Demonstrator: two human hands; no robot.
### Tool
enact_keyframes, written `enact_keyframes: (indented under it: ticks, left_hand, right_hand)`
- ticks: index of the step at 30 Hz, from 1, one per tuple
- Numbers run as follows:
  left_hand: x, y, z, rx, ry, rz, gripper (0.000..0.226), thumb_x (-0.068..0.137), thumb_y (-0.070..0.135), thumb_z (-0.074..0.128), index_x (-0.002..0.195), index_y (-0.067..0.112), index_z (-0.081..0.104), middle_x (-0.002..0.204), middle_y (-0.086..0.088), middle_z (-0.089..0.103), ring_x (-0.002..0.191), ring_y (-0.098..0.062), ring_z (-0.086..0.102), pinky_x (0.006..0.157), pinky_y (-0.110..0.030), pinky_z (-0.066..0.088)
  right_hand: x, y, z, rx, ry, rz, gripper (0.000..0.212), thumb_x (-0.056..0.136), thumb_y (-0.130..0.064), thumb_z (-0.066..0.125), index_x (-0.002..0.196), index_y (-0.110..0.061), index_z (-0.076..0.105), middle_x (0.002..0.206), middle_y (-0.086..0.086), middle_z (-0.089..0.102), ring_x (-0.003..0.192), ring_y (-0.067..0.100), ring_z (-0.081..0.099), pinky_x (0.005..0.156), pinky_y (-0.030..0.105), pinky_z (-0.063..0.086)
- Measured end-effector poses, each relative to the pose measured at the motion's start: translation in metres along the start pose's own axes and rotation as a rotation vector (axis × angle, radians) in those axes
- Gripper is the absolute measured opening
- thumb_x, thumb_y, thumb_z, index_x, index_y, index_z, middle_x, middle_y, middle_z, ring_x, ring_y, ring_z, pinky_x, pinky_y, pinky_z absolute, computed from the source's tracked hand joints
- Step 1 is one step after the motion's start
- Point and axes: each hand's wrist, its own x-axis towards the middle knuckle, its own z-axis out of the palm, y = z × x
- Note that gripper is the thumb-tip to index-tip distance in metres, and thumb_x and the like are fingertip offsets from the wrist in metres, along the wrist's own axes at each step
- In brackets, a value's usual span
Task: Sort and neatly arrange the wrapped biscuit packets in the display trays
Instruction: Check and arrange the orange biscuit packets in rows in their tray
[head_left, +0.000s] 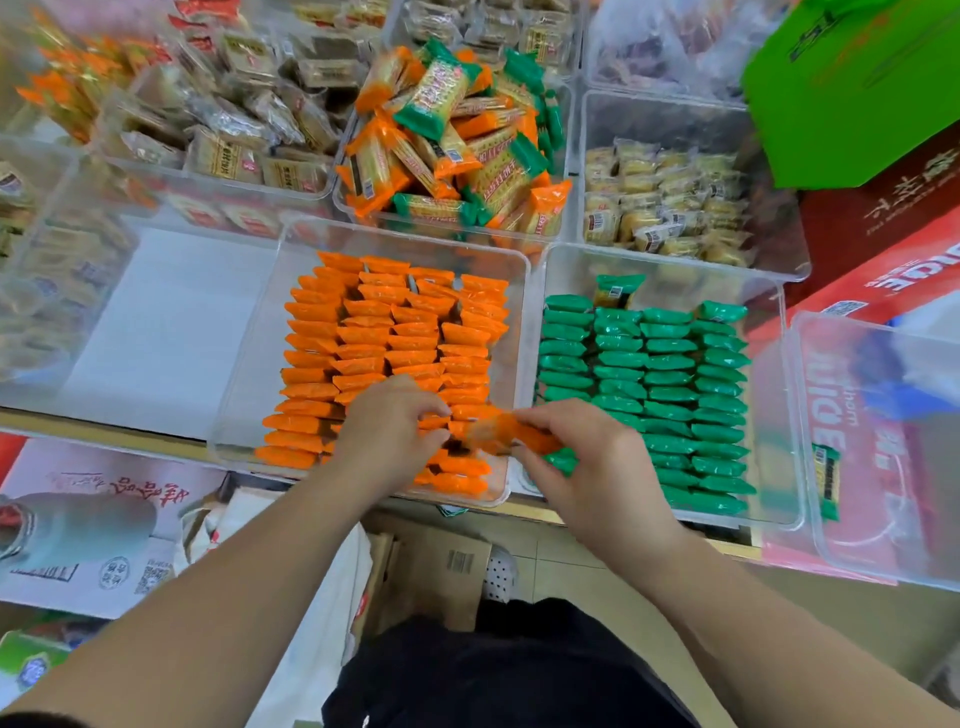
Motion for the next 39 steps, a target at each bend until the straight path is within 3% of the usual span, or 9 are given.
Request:
enact_keyframes:
  ticks: [8, 12, 18, 23, 26, 28, 32, 36, 39]
  left_hand:
    - [0.027, 0.001, 0.012, 0.200, -0.079, 0.156, 0.009, 0.082, 0.040, 0.078, 0.090, 0.035, 0.078, 0.088, 0.006, 0.052, 0.094, -0.022, 0.053, 0.080, -0.036, 0.039]
    - [0.029, 0.002, 0.015, 0.146, -0.060, 0.181, 0.006, 0.083, 0.030, 0.078, 0.077, 0.028, 0.076, 0.085, 0.005, 0.057, 0.090, -0.022, 0.053, 0.079, -0.038, 0.040]
    - [0.026, 0.000, 0.009, 0.005, 0.031, 0.153, 0.008, 0.084, 0.020, 0.077, 0.078, 0.019, 0.072, 0.087, 0.005, 0.058, 0.088, -0.022, 0.056, 0.075, -0.039, 0.046]
    - [0.019, 0.004, -0.011, -0.121, 0.079, 0.146, 0.003, 0.088, 0.015, 0.071, 0.085, 0.016, 0.070, 0.097, 0.002, 0.063, 0.092, -0.018, 0.057, 0.077, -0.037, 0.049]
    - [0.012, 0.008, -0.022, -0.181, 0.132, 0.083, 0.006, 0.093, 0.017, 0.067, 0.088, 0.019, 0.069, 0.093, 0.005, 0.066, 0.087, -0.015, 0.060, 0.073, -0.033, 0.051]
    - [0.009, 0.012, -0.034, -0.234, 0.197, 0.041, 0.005, 0.095, 0.017, 0.065, 0.091, 0.019, 0.068, 0.086, 0.008, 0.065, 0.079, -0.009, 0.060, 0.069, -0.020, 0.048]
    - [-0.002, 0.013, -0.060, -0.363, 0.309, -0.086, 0.007, 0.095, 0.017, 0.065, 0.091, 0.022, 0.067, 0.080, 0.015, 0.062, 0.075, 0.006, 0.058, 0.062, 0.000, 0.037]
    - [-0.028, 0.001, -0.068, -0.491, 0.398, -0.255, 0.006, 0.095, 0.021, 0.065, 0.090, 0.024, 0.068, 0.084, 0.013, 0.069, 0.081, 0.002, 0.065, 0.069, -0.011, 0.044]
    - [-0.051, -0.004, -0.068, -0.619, 0.411, -0.360, 0.005, 0.095, 0.018, 0.065, 0.093, 0.020, 0.069, 0.086, 0.008, 0.073, 0.081, -0.002, 0.069, 0.075, -0.025, 0.052]
  right_hand:
    - [-0.001, 0.009, 0.029, -0.199, -0.132, -0.206, 0.019, 0.086, -0.007, 0.073, 0.105, -0.011, 0.070, 0.096, 0.003, 0.069, 0.083, 0.024, 0.067, 0.069, 0.038, 0.057]
    - [0.006, 0.016, 0.035, -0.275, -0.199, -0.208, 0.013, 0.087, -0.007, 0.068, 0.099, -0.011, 0.072, 0.090, 0.003, 0.068, 0.079, 0.026, 0.065, 0.068, 0.040, 0.055]
    - [0.005, 0.021, 0.053, -0.495, -0.259, -0.174, 0.012, 0.082, -0.019, 0.076, 0.090, -0.028, 0.074, 0.082, -0.008, 0.068, 0.082, 0.024, 0.060, 0.066, 0.034, 0.043]
    - [0.010, 0.016, 0.065, -0.502, -0.259, -0.142, 0.012, 0.074, -0.024, 0.081, 0.076, -0.033, 0.074, 0.071, -0.013, 0.064, 0.078, 0.021, 0.056, 0.065, 0.031, 0.034]
    - [0.016, 0.017, 0.071, -0.496, -0.235, -0.091, 0.015, 0.071, -0.022, 0.084, 0.077, -0.033, 0.075, 0.072, -0.012, 0.067, 0.076, 0.024, 0.057, 0.064, 0.033, 0.039]
    - [0.021, 0.021, 0.075, -0.546, -0.251, -0.053, 0.017, 0.070, -0.021, 0.085, 0.078, -0.033, 0.076, 0.071, -0.012, 0.068, 0.077, 0.024, 0.056, 0.065, 0.034, 0.041]
    - [0.027, 0.022, 0.084, -0.742, -0.343, 0.008, 0.020, 0.062, -0.018, 0.087, 0.061, -0.027, 0.068, 0.056, -0.012, 0.058, 0.078, 0.021, 0.048, 0.066, 0.032, 0.029]
    - [0.032, 0.020, 0.089, -0.844, -0.385, 0.037, 0.025, 0.061, -0.012, 0.081, 0.055, -0.025, 0.060, 0.050, -0.010, 0.050, 0.083, 0.023, 0.048, 0.070, 0.035, 0.019]
    - [0.036, 0.017, 0.087, -0.865, -0.502, 0.023, 0.015, 0.083, -0.016, 0.063, 0.076, -0.027, 0.070, 0.073, -0.009, 0.061, 0.104, 0.024, 0.044, 0.079, 0.041, 0.022]
